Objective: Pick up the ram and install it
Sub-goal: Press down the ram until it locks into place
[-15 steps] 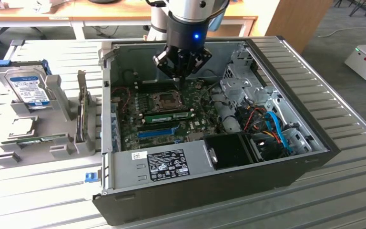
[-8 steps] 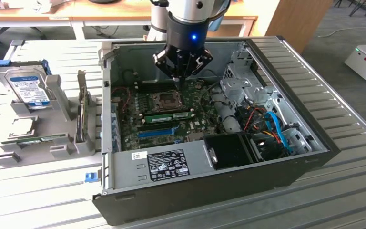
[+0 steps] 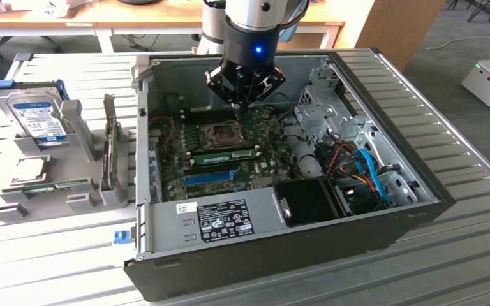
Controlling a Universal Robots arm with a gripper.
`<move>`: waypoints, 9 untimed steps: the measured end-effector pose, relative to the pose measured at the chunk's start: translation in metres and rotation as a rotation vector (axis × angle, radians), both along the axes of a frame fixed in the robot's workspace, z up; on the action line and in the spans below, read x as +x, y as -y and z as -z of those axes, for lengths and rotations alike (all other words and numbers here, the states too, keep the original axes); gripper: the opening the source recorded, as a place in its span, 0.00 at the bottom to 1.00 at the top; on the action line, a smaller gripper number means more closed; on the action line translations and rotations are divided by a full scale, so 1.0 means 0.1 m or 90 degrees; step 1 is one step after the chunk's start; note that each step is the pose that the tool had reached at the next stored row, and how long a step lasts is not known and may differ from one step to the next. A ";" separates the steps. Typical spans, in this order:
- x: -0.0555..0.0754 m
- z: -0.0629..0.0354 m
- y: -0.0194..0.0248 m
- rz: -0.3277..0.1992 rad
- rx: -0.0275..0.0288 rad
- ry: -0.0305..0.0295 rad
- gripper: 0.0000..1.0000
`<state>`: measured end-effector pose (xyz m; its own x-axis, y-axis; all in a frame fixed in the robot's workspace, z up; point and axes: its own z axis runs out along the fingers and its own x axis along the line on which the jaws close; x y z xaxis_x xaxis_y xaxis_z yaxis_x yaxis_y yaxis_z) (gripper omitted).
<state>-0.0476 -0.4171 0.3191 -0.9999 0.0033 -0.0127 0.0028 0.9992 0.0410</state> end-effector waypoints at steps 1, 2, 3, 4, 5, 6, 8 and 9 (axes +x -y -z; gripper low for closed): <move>0.00 0.000 0.000 0.000 0.0000 -0.0002 0.11; 0.00 0.000 0.000 0.000 0.0000 -0.0004 0.11; 0.00 0.000 0.000 0.000 0.0000 -0.0009 0.11; 0.00 0.000 0.000 0.000 0.0000 -0.0011 0.11; 0.01 0.000 0.000 0.000 0.0000 -0.0015 0.11; 0.01 0.000 0.000 0.000 -0.0001 -0.0016 0.11; 0.01 0.000 0.000 0.000 0.0000 -0.0016 0.11; 0.01 0.000 0.000 0.000 0.0000 -0.0016 0.11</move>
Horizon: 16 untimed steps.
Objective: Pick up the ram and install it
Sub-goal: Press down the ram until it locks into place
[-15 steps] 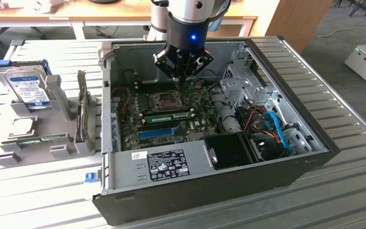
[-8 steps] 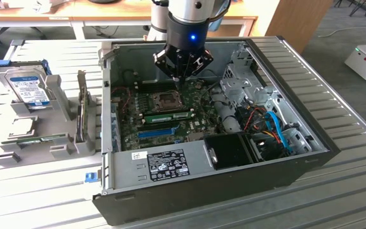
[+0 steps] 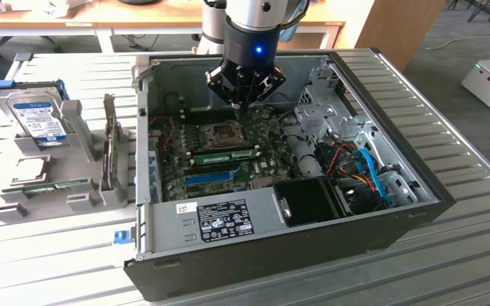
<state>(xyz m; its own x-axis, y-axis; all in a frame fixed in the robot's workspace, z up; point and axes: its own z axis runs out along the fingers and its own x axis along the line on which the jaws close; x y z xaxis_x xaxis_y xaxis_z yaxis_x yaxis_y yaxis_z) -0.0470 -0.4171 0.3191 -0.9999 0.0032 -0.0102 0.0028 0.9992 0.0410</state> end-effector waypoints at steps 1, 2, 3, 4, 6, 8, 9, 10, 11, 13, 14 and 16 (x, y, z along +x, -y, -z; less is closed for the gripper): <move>0.00 0.000 0.000 0.000 0.0000 0.0000 0.11; 0.00 0.000 0.000 0.000 0.0000 0.0000 0.11; 0.00 0.000 0.000 0.000 0.0001 0.0000 0.11; 0.00 0.000 0.000 0.000 0.0000 0.0000 0.11; -0.01 0.006 0.000 0.000 0.0001 -0.0004 0.11; -0.03 0.012 0.000 0.000 0.0000 -0.0009 0.11; -0.04 0.014 0.000 0.000 -0.0001 -0.0011 0.11; -0.05 0.016 0.000 0.000 -0.0001 -0.0013 0.11; -0.06 0.017 -0.001 0.000 -0.0001 -0.0014 0.11; -0.07 0.019 -0.003 0.000 0.0000 -0.0014 0.11; -0.08 0.020 -0.006 0.001 0.0002 -0.0013 0.11; -0.10 0.020 -0.009 0.001 0.0001 -0.0014 0.11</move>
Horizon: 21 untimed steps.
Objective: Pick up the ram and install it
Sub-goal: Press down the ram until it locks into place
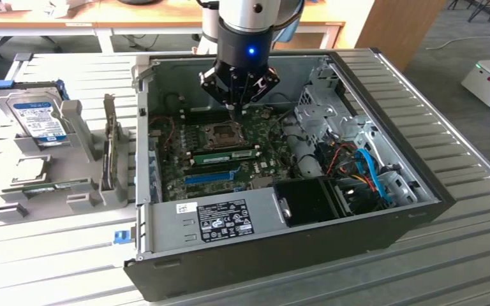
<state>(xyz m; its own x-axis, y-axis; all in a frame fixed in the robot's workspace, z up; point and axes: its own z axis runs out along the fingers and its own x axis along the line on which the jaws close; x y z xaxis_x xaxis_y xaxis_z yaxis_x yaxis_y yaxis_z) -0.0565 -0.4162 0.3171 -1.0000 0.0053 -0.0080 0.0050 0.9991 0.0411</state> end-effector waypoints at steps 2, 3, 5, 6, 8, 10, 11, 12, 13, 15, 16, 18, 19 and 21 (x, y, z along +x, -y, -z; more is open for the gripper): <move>0.00 -0.001 -0.001 0.000 -0.0001 0.0000 0.11; 0.00 -0.001 -0.001 0.000 -0.0002 0.0000 0.11; 0.00 -0.001 -0.001 0.000 -0.0001 -0.0001 0.11; 0.00 -0.002 -0.001 0.000 -0.0001 -0.0001 0.11; 0.00 -0.010 -0.001 0.000 -0.0003 -0.0002 0.11; 0.00 -0.021 -0.001 0.000 -0.0004 -0.0002 0.11; 0.00 -0.028 -0.001 0.000 -0.0007 -0.0003 0.11; 0.00 -0.034 -0.001 0.000 -0.0008 -0.0004 0.11; 0.00 -0.038 -0.001 0.000 -0.0009 -0.0005 0.11; 0.00 -0.047 -0.001 0.000 -0.0010 -0.0006 0.11; 0.00 -0.051 -0.001 0.000 -0.0010 -0.0006 0.11; 0.00 -0.052 -0.001 0.000 -0.0008 -0.0006 0.11; 0.00 -0.053 -0.001 0.000 -0.0009 -0.0005 0.11; 0.00 -0.054 -0.001 0.000 -0.0010 -0.0006 0.11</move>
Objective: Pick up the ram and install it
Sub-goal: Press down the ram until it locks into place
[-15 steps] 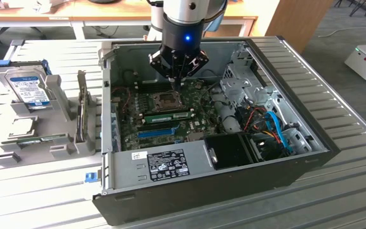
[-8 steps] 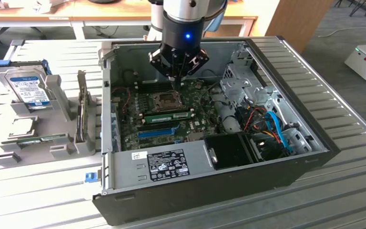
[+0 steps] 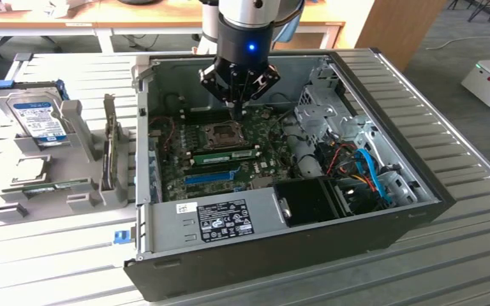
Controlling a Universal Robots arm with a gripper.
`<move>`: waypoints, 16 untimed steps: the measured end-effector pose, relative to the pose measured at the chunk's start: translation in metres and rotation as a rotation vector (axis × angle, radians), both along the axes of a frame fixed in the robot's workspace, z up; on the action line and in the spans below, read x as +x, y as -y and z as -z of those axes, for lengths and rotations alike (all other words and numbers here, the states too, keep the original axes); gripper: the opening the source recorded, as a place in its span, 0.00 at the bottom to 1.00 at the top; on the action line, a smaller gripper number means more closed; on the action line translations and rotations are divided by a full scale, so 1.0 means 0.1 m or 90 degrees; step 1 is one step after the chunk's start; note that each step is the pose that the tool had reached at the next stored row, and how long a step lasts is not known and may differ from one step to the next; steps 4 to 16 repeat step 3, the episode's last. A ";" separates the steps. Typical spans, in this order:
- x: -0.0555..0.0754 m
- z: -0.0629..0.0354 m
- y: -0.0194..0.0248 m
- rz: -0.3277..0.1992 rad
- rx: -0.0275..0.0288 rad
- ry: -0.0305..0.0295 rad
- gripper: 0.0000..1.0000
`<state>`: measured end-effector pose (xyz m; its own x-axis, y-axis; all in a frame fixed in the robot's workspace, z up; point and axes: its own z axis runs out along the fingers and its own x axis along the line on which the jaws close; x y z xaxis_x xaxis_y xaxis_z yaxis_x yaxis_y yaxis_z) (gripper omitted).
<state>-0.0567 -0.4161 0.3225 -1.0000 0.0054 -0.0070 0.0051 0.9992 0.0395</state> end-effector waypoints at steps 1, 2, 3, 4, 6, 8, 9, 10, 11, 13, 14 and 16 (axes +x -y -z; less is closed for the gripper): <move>0.00 0.000 0.000 0.000 0.0000 0.0000 0.11; 0.00 0.000 0.000 0.000 0.0000 0.0000 0.11; 0.00 0.000 0.000 0.000 0.0000 0.0000 0.11; 0.00 0.000 0.000 0.000 0.0000 0.0000 0.11; 0.00 0.000 0.000 0.000 0.0000 0.0000 0.11; 0.00 0.000 0.000 0.000 0.0000 0.0000 0.11; 0.00 0.000 0.000 0.000 0.0000 0.0000 0.11; 0.00 0.000 0.000 0.000 0.0000 0.0000 0.11; 0.00 0.000 0.000 0.000 0.0000 0.0000 0.11; 0.00 0.000 0.000 0.000 0.0000 0.0000 0.11; 0.00 0.000 0.000 0.000 0.0000 0.0000 0.11; 0.00 0.000 0.000 0.000 0.0000 0.0000 0.11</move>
